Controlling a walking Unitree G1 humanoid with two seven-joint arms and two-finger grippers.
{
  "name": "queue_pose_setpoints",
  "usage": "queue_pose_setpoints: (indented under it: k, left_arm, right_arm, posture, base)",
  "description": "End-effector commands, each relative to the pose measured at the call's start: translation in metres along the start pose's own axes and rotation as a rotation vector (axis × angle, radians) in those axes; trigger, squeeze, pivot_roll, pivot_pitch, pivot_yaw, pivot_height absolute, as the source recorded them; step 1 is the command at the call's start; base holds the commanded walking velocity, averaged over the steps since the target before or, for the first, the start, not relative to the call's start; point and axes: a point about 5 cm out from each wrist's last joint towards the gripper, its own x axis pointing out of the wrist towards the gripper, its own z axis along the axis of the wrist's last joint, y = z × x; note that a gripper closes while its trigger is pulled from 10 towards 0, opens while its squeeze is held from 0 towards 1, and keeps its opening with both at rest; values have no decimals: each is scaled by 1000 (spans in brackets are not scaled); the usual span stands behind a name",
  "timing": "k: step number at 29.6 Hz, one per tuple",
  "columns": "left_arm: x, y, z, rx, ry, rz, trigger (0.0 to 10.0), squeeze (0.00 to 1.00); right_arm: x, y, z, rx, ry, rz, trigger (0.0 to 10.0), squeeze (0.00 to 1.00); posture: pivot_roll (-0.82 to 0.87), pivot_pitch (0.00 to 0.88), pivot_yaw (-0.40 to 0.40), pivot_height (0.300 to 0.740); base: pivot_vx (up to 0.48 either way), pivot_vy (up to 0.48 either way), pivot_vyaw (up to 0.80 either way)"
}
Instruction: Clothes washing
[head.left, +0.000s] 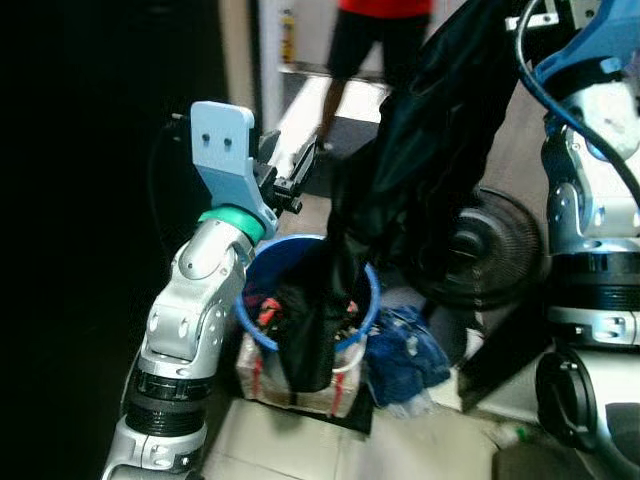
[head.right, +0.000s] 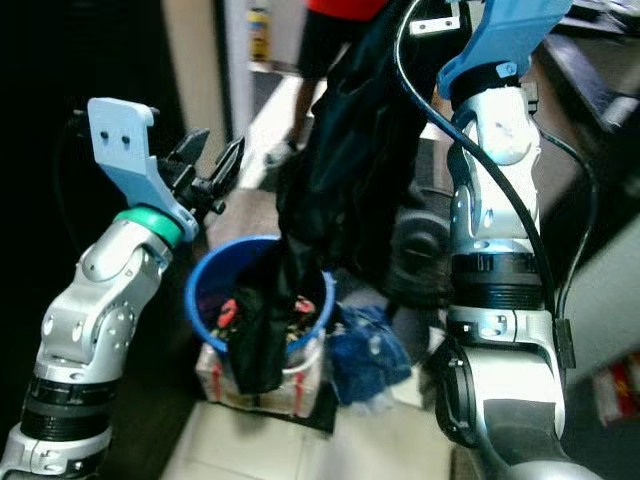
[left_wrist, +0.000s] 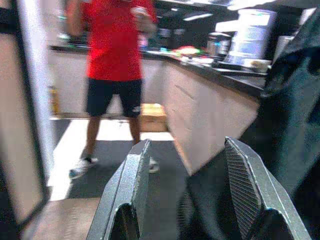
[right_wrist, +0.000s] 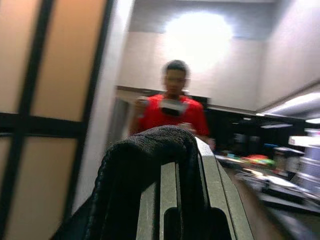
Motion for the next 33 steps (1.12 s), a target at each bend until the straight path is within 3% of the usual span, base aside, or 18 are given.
queue_pose_setpoints:
  k: [1, 11, 33]
  left_arm:
    - [-1, -2, 4, 4, -9, -2, 10000, 0]
    - [-2, 0, 3, 4, 2, 4, 10000, 0]
    - [-1, 0, 2, 4, 13, 4, 10000, 0]
  right_arm:
    - [0, -4, 10, 20, -42, -26, 10000, 0]
    - [-1, -6, 12, 94, -49, -62, 10000, 0]
    - [-2, -6, 13, 101, -46, -64, 10000, 0]
  posture:
    - [44, 63, 8, 740]
    - [46, 69, 14, 740]
    - [50, 73, 18, 740]
  base:
    - [0, 0, -800]
    - [0, 0, -800]
    - [0, 0, -800]
